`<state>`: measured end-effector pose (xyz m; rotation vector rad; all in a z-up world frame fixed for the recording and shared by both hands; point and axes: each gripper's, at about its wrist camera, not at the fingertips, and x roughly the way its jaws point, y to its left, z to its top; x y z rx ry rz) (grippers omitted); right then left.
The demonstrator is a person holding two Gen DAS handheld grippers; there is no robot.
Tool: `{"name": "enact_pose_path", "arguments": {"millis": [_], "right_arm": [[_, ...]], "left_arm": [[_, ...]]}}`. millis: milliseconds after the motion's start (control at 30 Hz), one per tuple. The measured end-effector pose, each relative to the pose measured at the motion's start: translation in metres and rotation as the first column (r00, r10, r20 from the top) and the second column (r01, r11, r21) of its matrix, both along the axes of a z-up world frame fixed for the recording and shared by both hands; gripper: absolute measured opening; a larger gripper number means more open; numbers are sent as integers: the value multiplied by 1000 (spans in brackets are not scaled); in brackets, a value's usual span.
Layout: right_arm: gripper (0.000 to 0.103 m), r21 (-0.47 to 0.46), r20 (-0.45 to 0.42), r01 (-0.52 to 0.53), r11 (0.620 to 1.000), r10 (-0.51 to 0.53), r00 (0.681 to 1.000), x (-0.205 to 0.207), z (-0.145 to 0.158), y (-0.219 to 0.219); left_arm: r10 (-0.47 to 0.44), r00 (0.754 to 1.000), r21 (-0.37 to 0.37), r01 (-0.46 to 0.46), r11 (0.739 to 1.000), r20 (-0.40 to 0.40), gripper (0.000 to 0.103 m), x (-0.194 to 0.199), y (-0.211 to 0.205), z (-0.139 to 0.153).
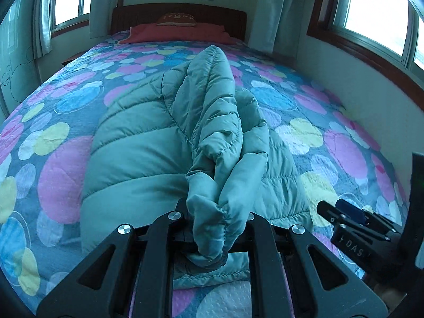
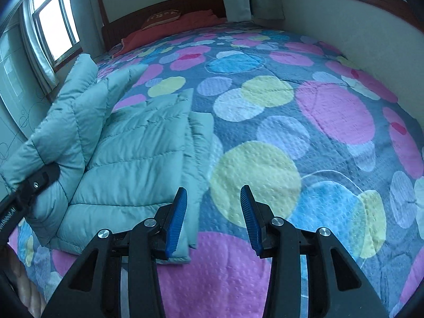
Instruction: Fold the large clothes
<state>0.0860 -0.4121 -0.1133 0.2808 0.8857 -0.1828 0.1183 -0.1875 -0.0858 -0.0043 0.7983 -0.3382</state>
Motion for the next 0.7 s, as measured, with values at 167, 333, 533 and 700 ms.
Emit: {"name": "enact_pose_path", "arguments": {"millis": [167, 333, 533, 700], "right_arm": [[43, 27, -10, 30, 999, -30, 1000, -13, -8, -19], [43, 44, -6, 43, 998, -42, 999, -19, -11, -25], [43, 62, -4, 45, 997, -45, 999, -22, -10, -24], [43, 63, -4, 49, 997, -49, 999, -25, -8, -23]], "left_arm": [[-32, 999, 47, 32, 998, -16, 12, -4, -23, -22], [-51, 999, 51, 52, 997, -10, 16, -10, -30, -23], [-99, 995, -61, 97, 993, -28, 47, -25, -23, -10], [-138, 990, -130, 133, 983, -28, 50, -42, -17, 5]]}}
